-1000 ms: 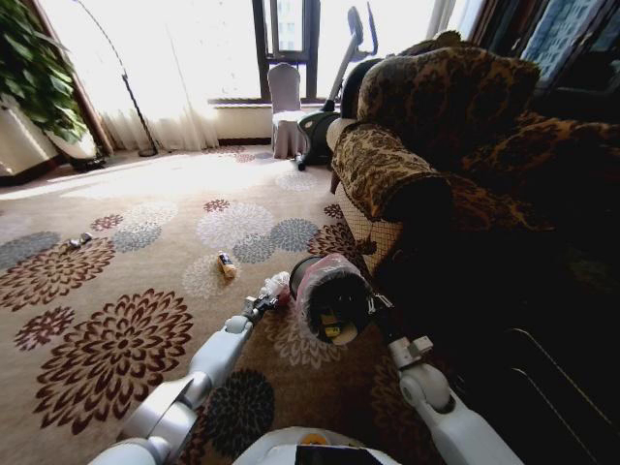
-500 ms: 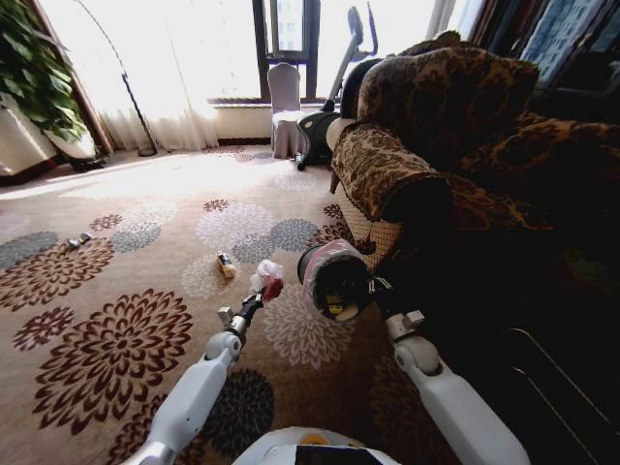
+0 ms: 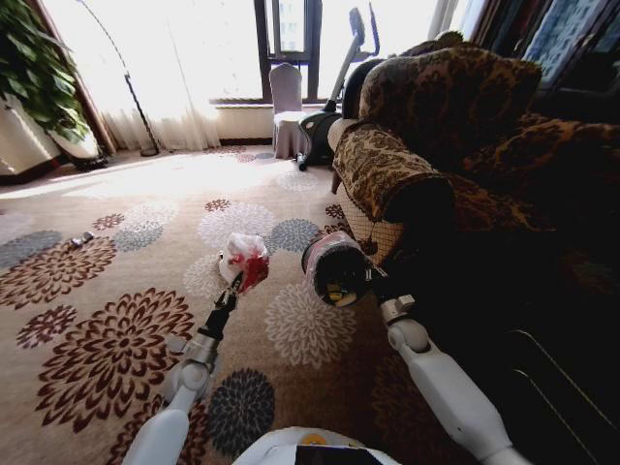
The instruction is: Pick up the trash from the ground and place it into the trash bin.
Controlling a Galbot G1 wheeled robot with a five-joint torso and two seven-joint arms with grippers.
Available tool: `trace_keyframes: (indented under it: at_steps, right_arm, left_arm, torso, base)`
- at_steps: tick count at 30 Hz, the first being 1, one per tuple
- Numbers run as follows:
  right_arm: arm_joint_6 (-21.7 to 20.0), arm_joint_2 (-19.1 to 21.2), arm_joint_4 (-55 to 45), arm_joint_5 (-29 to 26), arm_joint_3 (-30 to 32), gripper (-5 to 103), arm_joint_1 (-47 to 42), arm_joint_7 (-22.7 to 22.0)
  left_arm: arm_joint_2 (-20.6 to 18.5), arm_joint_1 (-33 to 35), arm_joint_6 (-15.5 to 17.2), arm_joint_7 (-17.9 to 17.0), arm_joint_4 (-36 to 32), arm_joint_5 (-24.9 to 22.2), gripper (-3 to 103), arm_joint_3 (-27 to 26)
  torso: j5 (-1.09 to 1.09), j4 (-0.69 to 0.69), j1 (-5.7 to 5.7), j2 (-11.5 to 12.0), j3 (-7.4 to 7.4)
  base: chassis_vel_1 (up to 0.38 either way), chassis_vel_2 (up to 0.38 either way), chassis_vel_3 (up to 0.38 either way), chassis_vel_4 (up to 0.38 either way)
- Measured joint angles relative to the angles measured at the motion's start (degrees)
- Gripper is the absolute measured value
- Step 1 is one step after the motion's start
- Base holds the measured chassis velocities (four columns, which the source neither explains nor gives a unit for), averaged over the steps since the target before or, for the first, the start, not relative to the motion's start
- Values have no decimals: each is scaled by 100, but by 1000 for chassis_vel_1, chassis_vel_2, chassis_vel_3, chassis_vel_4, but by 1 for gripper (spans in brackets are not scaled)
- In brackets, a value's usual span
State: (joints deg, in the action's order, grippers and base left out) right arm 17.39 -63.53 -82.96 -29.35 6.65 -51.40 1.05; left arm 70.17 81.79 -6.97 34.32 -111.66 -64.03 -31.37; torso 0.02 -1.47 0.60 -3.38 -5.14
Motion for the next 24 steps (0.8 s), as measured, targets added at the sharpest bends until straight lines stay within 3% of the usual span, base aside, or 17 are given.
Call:
trace_keyframes:
  at_steps: [4,7,9,12,17,21,22,23,24]
  right_arm:
    - [29,-17,97,40,-76,0,126,-2]
    - [119,-72,134,65,-207,0,298,-1]
    - [127,-89,131,77,-217,0,314,-1]
    - [154,-183,102,309,-299,0,359,0]
    - [198,-206,65,731,-420,0,386,1]
    - [233,-262,-41,1070,-553,0,389,2]
    - [233,-262,-41,1070,-553,0,389,2]
    - [229,-293,-99,1149,-586,0,385,2]
    - [216,-312,-125,1189,-597,0,382,2]
  left_arm:
    - [-40,-89,70,48,-256,305,0,311]
    - [-120,-175,310,-293,-486,551,0,874]
    - [-116,-171,343,-377,-487,601,0,967]
    - [16,-135,402,-989,-399,705,0,1545]
    - [147,-325,416,-1428,-190,685,0,1913]
    - [234,-689,541,-2407,11,451,0,2253]
    - [234,-689,541,-2407,11,451,0,2253]
    - [285,-759,606,-2786,15,141,0,2321]
    - [308,-779,631,-2936,15,-8,0,2351]
  torso:
    - [-1,4,0,0,0]
    - [-1,-1,0,0,0]
    - [-1,-2,0,0,0]
    - [-2,-2,0,0,0]
    - [-2,-1,0,0,0]
    - [-1,0,0,0,-1]
    - [-1,0,0,0,-1]
    - [-2,0,0,0,-1]
    - [-1,-1,0,0,-1]
  base:
    - [0,0,0,0]
    - [0,0,0,0]
    - [0,0,0,0]
    - [0,0,0,0]
    - [0,0,0,0]
    - [0,0,0,0]
    - [0,0,0,0]
    - [0,0,0,0]
    - [0,0,0,0]
